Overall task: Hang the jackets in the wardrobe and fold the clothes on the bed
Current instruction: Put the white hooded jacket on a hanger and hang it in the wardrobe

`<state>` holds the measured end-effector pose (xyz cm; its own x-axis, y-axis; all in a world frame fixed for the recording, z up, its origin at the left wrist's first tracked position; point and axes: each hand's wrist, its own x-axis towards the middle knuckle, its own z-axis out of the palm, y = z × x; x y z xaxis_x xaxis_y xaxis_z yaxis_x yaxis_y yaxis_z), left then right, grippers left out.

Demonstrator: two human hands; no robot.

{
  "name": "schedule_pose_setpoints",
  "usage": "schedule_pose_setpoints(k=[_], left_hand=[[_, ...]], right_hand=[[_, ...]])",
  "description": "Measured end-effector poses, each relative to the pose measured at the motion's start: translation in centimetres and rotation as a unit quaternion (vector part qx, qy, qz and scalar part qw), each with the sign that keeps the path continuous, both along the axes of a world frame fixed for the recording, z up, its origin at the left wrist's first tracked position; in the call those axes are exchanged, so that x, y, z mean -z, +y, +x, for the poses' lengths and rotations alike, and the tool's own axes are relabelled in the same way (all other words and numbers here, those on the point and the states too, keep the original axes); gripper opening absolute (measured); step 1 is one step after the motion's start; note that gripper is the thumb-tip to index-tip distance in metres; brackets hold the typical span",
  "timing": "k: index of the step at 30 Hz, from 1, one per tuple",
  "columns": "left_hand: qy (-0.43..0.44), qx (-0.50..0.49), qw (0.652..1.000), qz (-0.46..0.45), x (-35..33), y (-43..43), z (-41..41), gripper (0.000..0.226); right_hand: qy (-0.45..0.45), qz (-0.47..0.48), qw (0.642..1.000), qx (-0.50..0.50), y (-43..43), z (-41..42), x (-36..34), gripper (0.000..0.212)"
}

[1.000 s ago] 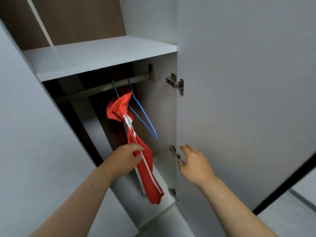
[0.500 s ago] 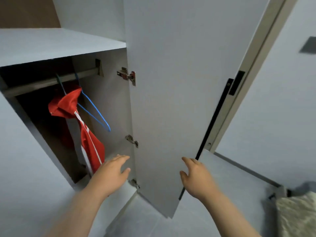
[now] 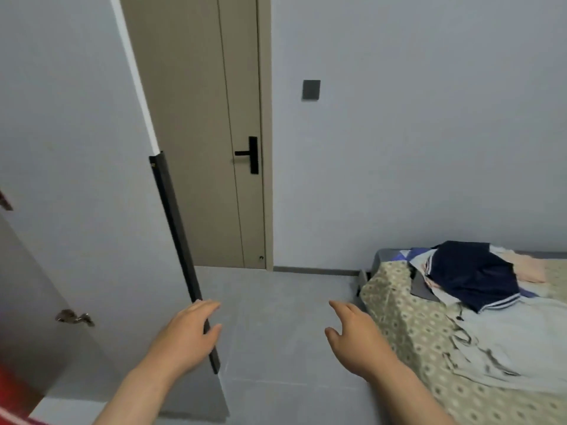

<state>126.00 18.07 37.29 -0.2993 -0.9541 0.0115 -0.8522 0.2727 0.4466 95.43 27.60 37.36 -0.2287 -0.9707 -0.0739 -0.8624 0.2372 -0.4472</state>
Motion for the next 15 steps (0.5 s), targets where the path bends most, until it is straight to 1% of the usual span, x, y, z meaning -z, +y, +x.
schedule_pose_setpoints(k=[8,15], left_hand=[[-0.029,0.109,0.994,0.006,-0.8,2.4,-18.4,0.057],[-0.034,0.217,0.976,0.005,-1.1,3.8,-31.7,0.057]], right_hand=[[-0.018,-0.005,0.992,0.123,9.0,-16.4,0.1,0.061],[-0.046,0.005,0.973,0.228,16.1,-25.6,1.2,0.059]])
